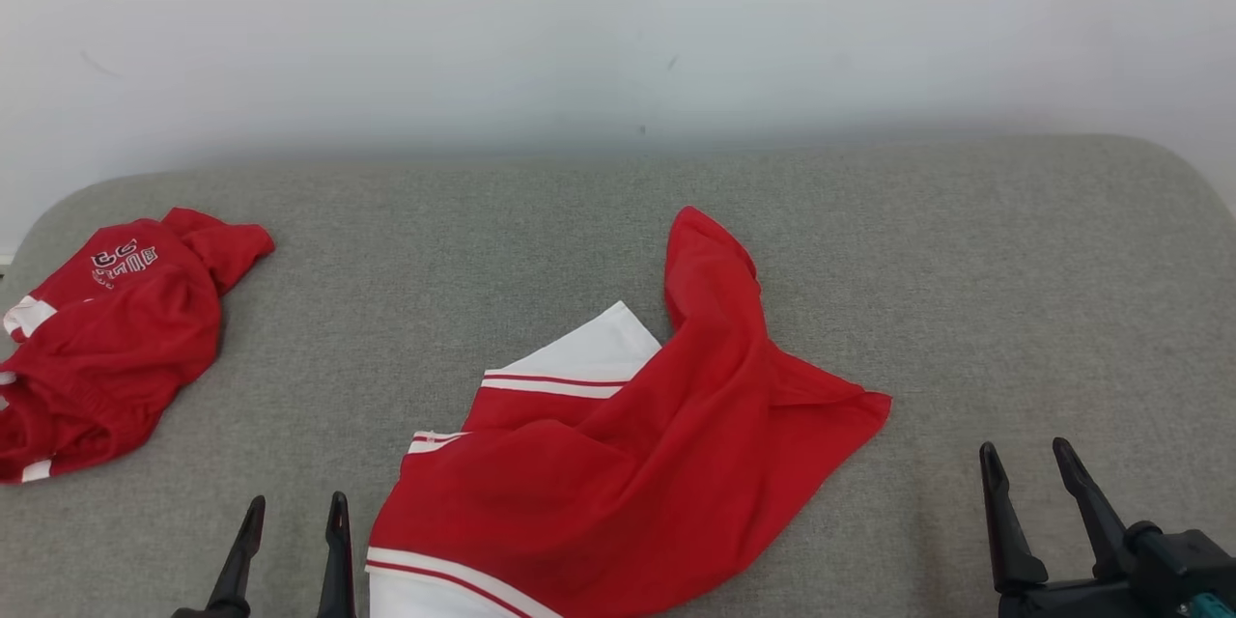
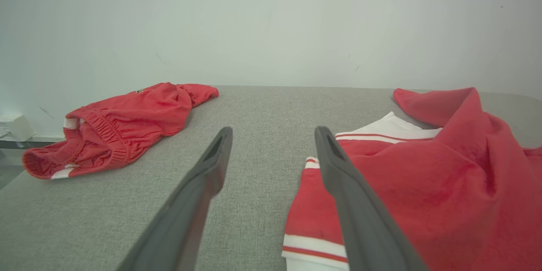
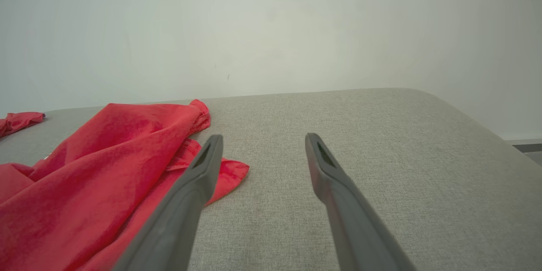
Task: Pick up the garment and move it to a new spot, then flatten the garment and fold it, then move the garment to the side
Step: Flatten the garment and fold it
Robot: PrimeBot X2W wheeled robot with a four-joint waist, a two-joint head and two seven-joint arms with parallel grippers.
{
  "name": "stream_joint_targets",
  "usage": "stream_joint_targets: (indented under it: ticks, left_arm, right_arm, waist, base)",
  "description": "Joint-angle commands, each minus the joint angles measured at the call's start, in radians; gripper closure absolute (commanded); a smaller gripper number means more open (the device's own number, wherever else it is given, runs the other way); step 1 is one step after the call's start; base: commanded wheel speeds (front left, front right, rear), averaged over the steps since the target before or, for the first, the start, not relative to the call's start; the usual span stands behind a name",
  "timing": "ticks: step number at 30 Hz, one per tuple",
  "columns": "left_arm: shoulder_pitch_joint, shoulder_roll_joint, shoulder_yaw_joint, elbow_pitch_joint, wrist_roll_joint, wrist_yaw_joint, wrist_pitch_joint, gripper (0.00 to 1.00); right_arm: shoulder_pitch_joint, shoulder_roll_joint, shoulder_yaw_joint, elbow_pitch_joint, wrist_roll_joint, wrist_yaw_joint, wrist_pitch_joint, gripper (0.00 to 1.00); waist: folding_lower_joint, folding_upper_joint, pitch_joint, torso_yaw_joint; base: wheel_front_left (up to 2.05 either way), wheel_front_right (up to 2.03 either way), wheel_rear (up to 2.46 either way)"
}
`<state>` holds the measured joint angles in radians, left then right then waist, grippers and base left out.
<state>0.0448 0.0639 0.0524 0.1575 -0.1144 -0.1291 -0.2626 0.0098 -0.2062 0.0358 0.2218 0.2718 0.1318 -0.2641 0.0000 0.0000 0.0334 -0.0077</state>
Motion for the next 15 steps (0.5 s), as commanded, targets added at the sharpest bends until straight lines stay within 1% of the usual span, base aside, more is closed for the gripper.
stream_joint_targets:
  ticks: [1, 3, 7, 15]
  left_arm:
    - [0.016, 0.006, -0.001, 0.005, 0.004, -0.001, -0.003, 0.0]
    - [0.017, 0.009, -0.012, 0.014, 0.003, -0.001, -0.003, 0.0]
    - [0.011, 0.034, -0.079, 0.058, -0.012, 0.0, -0.003, 0.0]
    - [-0.017, 0.062, -0.203, 0.195, -0.052, 0.0, -0.003, 0.0]
  right_arm:
    - [0.002, -0.001, 0.003, 0.004, -0.004, -0.002, 0.0, 0.0]
    - [-0.011, -0.01, 0.011, 0.013, -0.001, -0.002, 0.0, 0.0]
    - [-0.048, -0.028, 0.027, 0.055, 0.005, -0.002, 0.0, 0.0]
    - [-0.163, -0.056, 0.082, 0.214, -0.007, -0.002, 0.013, 0.0]
  waist:
    - [0.0, 0.0, 0.0, 0.003]
    - [0.0, 0.0, 0.004, 0.009]
    - [0.0, 0.0, 0.018, 0.023]
    - [0.0, 0.0, 0.056, 0.054]
  base:
    - [0.0, 0.0, 0.0]
    - [0.0, 0.0, 0.0]
    - [0.0, 0.0, 0.0]
    - [0.0, 0.0, 0.0]
